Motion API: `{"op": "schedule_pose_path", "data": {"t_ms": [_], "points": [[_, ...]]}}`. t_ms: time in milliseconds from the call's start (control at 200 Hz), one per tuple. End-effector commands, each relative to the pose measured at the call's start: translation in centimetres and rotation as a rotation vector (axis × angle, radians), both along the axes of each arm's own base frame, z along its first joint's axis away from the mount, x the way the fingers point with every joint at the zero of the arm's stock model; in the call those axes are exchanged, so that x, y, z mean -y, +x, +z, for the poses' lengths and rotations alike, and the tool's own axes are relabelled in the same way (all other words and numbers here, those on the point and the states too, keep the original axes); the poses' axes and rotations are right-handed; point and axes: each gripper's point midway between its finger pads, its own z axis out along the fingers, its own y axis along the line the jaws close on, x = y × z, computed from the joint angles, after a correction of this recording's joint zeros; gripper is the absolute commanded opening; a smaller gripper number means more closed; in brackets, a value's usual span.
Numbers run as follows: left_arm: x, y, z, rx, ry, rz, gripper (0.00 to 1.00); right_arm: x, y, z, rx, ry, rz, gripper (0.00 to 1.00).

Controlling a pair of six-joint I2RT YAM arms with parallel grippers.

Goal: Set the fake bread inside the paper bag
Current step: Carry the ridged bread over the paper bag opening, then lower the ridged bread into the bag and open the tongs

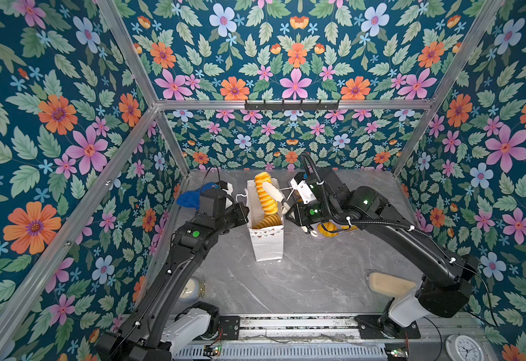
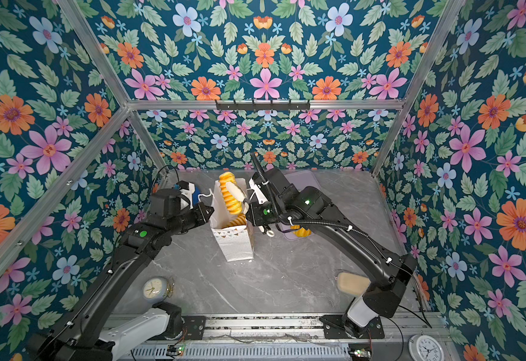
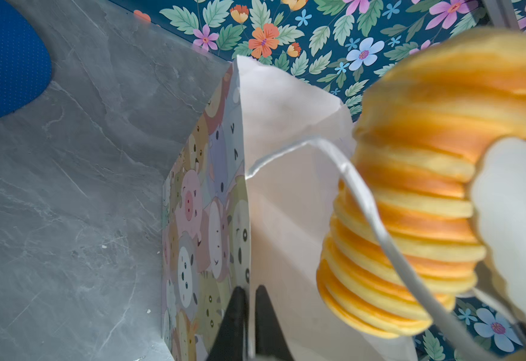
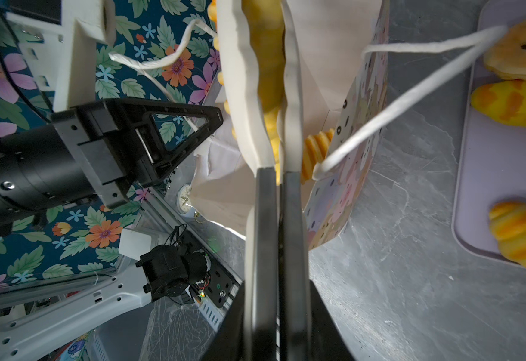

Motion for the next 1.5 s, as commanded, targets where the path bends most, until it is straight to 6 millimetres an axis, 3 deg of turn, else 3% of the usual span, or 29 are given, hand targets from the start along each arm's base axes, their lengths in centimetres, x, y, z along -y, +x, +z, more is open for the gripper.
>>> {"op": "schedule_pose_path", "data": {"t_ms": [0, 550, 1050, 1495], "points": [[0.1, 0.2, 0.4, 0.020, -0.007, -0.001, 0.12, 0.1, 0.2, -0.4, 0.017, -0.026, -0.004, 0.21], [0.2, 0.2, 0.4, 0.018, -0.010, -0.003, 0.12, -0.1, -0.3, -1.8, 0.030, -0.120, 0.003, 0.25], [0.1, 0.1, 0.4, 0.019, -0.009, -0.002, 0.12, 0.1, -0.2, -1.5, 0.050, -0.132, -0.008, 0.40], [0.1, 0.2, 0.3, 0.018, -0.008, -0.003, 0.12, 0.2, -0.3, -0.3, 0.071, -0.116, -0.012, 0.38]]}}
